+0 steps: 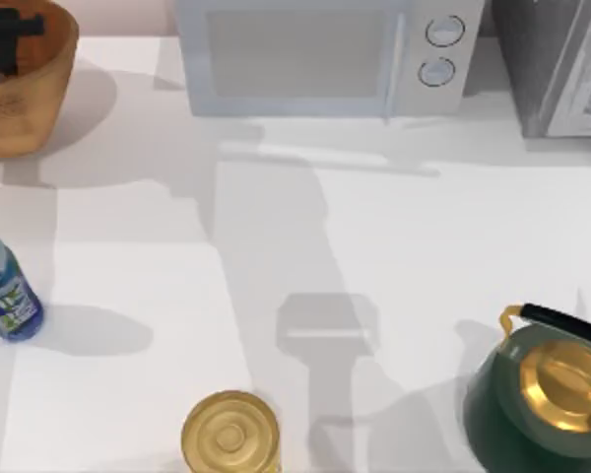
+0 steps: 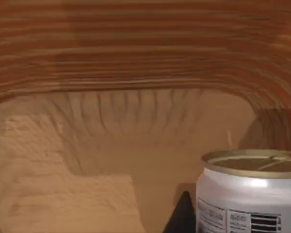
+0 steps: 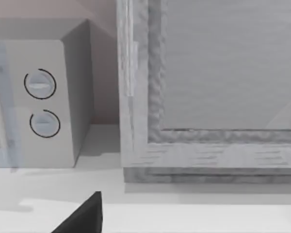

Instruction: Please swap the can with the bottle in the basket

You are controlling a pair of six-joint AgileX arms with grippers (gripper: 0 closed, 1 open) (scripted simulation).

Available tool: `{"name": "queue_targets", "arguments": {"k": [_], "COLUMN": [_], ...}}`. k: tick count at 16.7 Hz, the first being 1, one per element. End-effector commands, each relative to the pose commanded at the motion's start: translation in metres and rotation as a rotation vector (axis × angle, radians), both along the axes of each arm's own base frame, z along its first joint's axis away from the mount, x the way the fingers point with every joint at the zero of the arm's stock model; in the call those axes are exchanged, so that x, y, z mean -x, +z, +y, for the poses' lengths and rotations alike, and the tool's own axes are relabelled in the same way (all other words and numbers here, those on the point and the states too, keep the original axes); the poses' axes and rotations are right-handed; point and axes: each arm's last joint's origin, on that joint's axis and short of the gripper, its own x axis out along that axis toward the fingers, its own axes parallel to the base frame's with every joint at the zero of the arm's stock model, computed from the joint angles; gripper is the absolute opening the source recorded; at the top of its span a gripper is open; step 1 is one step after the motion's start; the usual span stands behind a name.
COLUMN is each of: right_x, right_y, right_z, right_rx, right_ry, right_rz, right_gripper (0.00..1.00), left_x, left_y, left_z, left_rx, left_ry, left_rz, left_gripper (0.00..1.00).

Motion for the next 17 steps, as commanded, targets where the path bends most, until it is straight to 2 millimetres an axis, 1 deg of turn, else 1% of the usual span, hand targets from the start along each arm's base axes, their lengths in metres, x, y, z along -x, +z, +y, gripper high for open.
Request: {"name": "queue_targets", "arguments": {"k": [2,4,5,7,9,11,13,15,17], "right_x": [0.000,0.000,0.000,0.000,0.000,0.000,0.000,0.000,0.000], "right_y": [0.000,0.000,0.000,0.000,0.000,0.000,0.000,0.000,0.000], "right_z": [0.000,0.000,0.000,0.000,0.000,0.000,0.000,0.000,0.000], "right_rx": [0.000,0.000,0.000,0.000,0.000,0.000,0.000,0.000,0.000], "right_ry": [0.000,0.000,0.000,0.000,0.000,0.000,0.000,0.000,0.000], "right_rz": [0.000,0.000,0.000,0.000,0.000,0.000,0.000,0.000,0.000], "right_gripper": [1.00,1.00,1.00,1.00,1.00,1.00,1.00,1.00,1.00], "left_x": [0.023,0.056,0.078,0.128,0.185,0.244,0.297,0.342,0.374], "left_y": [0.035,0.072,0.090,0.120,0.137,0.140,0.128,0.102,0.069], "left_z": [-0.016,-0.032,-0.039,-0.050,-0.058,-0.063,-0.065,-0.065,-0.064], "left_rx": [0.017,0.032,0.037,0.046,0.050,0.050,0.044,0.035,0.022], "left_ry": [-0.020,-0.040,-0.049,-0.064,-0.073,-0.073,-0.064,-0.046,-0.020], "left_rz": [-0.071,-0.160,-0.212,-0.323,-0.444,-0.568,-0.688,-0.798,-0.896], "left_gripper": [0.00,0.00,0.00,0.00,0.00,0.00,0.00,0.00,0.00]}}
